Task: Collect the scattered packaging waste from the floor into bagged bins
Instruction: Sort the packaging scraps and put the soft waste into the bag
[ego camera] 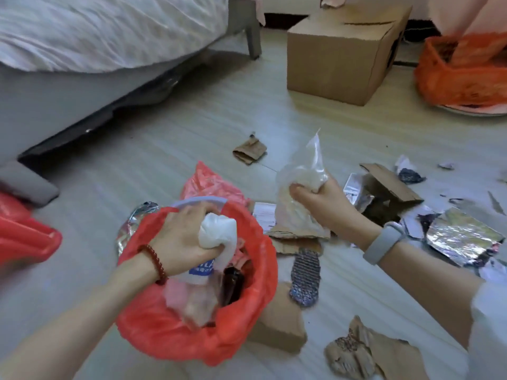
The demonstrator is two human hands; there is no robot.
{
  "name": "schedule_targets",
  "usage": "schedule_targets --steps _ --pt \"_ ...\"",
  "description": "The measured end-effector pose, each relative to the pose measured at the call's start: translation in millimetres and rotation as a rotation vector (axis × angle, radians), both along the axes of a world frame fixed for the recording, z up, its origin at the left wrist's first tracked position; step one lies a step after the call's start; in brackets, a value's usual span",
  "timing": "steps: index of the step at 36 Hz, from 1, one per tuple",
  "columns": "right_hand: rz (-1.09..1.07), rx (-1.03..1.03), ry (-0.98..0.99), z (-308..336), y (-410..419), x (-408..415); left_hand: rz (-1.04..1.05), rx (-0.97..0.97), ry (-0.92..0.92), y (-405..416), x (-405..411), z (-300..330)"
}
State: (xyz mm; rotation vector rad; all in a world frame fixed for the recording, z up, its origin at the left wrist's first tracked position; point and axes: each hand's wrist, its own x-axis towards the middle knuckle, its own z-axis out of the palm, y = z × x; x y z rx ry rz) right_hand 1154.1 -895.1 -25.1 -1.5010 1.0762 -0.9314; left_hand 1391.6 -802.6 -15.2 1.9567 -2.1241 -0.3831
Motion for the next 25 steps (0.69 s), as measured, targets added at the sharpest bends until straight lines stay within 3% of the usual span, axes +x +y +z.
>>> schedule_targets --steps 3,7,13,21,25 --pt "0.018 0.001 0.006 -7 10 32 -0.117 0.132 -0.282 22 19 -38" --pt "0.055 -0.008 0.056 -16 20 57 -0.055 0.407 -0.351 25 28 -94" --pt "0.12 -0.127 0.094 -16 31 68 -0.089 0.594 -0.409 5 17 -134" --pt "0.275 -0.445 0.304 0 48 97 -0.107 0.456 -0.412 16 59 -82" --pt "0.367 -0.614 0.671 -22 56 132 -0.071 0.329 -0.386 26 90 -51"
